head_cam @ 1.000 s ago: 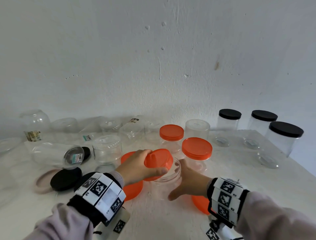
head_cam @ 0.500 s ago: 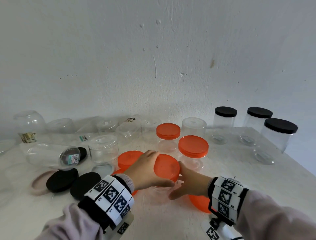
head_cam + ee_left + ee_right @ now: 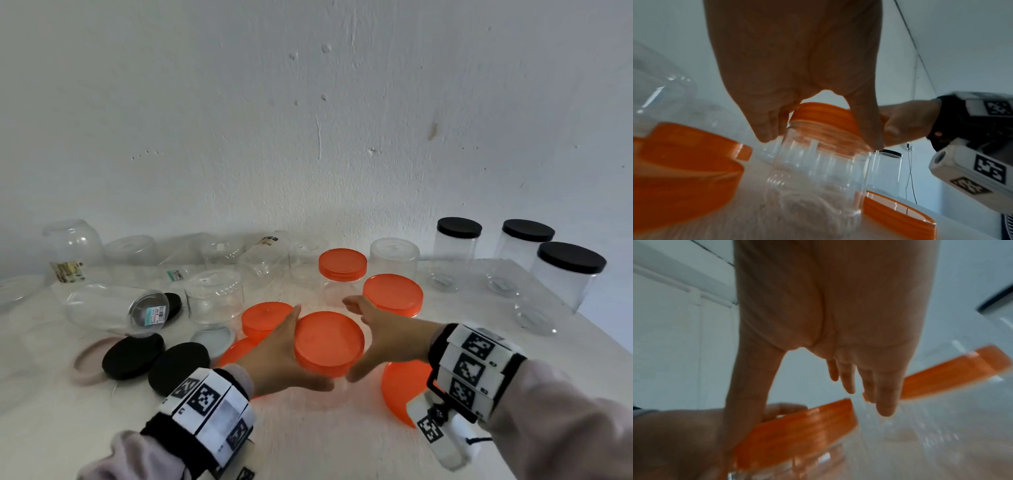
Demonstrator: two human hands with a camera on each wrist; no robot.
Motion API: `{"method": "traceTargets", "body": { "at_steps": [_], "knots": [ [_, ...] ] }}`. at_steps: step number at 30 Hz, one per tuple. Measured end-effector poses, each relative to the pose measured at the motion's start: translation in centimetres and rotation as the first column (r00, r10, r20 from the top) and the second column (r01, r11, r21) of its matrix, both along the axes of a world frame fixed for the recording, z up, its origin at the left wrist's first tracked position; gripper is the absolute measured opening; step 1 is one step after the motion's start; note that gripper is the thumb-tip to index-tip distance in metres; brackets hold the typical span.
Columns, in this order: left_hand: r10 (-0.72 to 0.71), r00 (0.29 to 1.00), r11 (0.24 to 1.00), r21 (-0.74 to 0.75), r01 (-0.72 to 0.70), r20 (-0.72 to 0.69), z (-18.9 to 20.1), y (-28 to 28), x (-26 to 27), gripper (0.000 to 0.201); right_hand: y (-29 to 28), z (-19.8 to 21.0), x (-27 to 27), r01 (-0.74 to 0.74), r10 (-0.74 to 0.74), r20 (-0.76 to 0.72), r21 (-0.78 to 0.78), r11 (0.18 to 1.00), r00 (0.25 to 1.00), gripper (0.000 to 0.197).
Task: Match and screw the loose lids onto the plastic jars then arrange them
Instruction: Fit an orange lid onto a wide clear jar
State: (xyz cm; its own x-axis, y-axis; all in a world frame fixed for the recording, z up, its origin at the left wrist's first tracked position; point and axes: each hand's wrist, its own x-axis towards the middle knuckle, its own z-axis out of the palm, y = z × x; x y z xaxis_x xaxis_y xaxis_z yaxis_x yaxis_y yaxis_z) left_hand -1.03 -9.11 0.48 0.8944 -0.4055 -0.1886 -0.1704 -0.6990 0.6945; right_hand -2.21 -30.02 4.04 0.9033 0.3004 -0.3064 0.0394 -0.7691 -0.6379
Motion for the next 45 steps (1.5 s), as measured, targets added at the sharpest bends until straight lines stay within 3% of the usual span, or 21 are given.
{"method": "traceTargets", "body": {
  "at_steps": [3, 6, 13, 18, 28, 33, 41, 45],
  "knots": [
    [0.001, 0.998, 0.997, -0.075, -0.005, -0.061, -1.4, 0.4, 0.2, 0.122, 1.7, 1.5, 0.6, -0.127, 0.138, 0.047, -0.183, 0.975, 0.989, 0.111],
    [-0.012, 0.998, 0.990, -0.142, 0.003, -0.068, -2.4, 0.4, 0.4, 0.109, 3.7, 2.3, 1.1, -0.226, 0.256, 0.029, -0.380, 0.897, 0.966, 0.107],
    [-0.013, 0.997, 0.987, -0.163, 0.001, -0.071, -3.1, 0.9, 1.2, 0.108, 5.7, 3.1, 2.1, -0.252, 0.290, -0.024, -0.565, 0.785, 0.957, 0.106],
    [-0.015, 0.996, 0.983, -0.186, -0.002, -0.091, -3.3, 1.0, 1.3, 0.110, 6.0, 3.2, 2.4, -0.293, 0.328, -0.056, -0.606, 0.739, 0.943, 0.104],
    [-0.006, 0.995, 0.974, -0.227, -0.016, -0.099, -3.7, 1.0, 1.3, 0.106, 6.1, 2.7, 2.4, -0.182, 0.219, -0.024, -0.651, 0.737, 0.975, 0.111],
    [0.009, 0.996, 0.972, -0.233, -0.030, -0.091, -3.8, 0.8, 1.3, 0.107, 5.9, 3.3, 2.7, -0.268, 0.273, -0.085, -0.605, 0.750, 0.958, 0.106],
    [0.014, 0.996, 0.973, -0.227, -0.034, -0.087, -3.7, 0.9, 1.2, 0.103, 5.6, 3.1, 2.7, -0.168, 0.190, -0.040, -0.662, 0.730, 0.981, 0.108],
    [0.007, 0.996, 0.972, -0.234, -0.027, -0.087, -3.7, 0.9, 1.2, 0.104, 5.4, 3.3, 2.7, -0.219, 0.241, -0.052, -0.632, 0.744, 0.969, 0.108]
  ]
}}
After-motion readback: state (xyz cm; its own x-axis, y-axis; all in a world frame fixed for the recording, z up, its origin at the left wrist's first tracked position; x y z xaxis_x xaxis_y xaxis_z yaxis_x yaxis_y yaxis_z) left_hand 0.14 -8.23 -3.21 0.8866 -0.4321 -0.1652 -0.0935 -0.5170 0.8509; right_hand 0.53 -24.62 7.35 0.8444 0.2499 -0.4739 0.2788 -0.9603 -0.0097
